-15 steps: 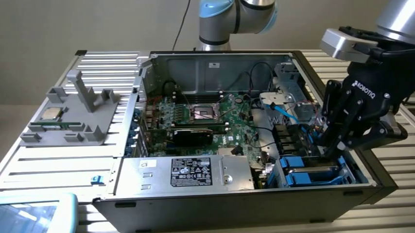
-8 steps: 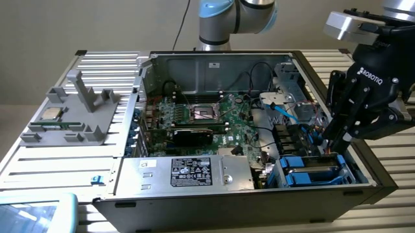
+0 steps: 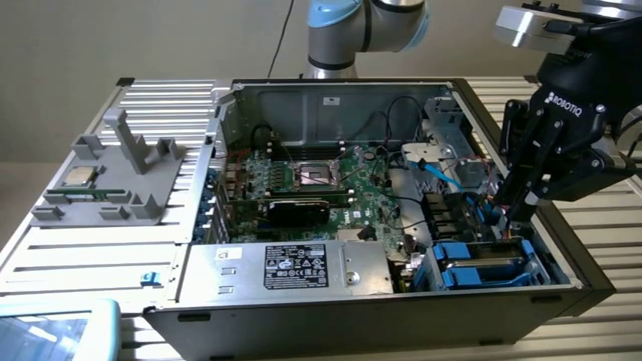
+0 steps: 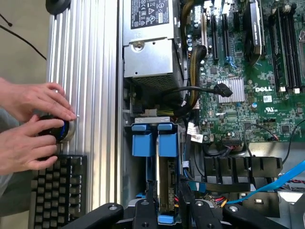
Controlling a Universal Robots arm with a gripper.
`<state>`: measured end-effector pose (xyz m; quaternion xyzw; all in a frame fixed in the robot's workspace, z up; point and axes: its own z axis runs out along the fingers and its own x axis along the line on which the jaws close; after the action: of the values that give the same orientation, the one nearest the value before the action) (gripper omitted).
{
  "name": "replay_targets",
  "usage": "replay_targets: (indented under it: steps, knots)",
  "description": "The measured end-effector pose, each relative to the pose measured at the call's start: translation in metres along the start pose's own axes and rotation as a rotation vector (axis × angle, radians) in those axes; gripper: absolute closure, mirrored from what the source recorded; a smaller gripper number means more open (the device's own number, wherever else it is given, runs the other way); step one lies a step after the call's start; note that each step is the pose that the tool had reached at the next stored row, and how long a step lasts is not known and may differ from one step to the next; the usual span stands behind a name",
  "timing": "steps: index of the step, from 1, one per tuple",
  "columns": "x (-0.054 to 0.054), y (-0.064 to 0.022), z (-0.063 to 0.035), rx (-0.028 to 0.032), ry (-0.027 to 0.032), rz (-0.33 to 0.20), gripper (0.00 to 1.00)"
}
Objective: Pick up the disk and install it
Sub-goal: 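Insert the first disk wire, then insert the second disk wire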
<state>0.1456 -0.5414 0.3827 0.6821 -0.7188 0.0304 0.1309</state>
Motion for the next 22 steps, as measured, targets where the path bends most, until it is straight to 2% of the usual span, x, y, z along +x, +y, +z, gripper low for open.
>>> replay_targets:
  steps: [16,22]
  knots:
    - [0.0000,0.0000,0.0000,0.0000,0.0001,0.000,0.69]
    - [-0.0039,0.0039,0.0022,0.0004,0.0017,0.000,0.69]
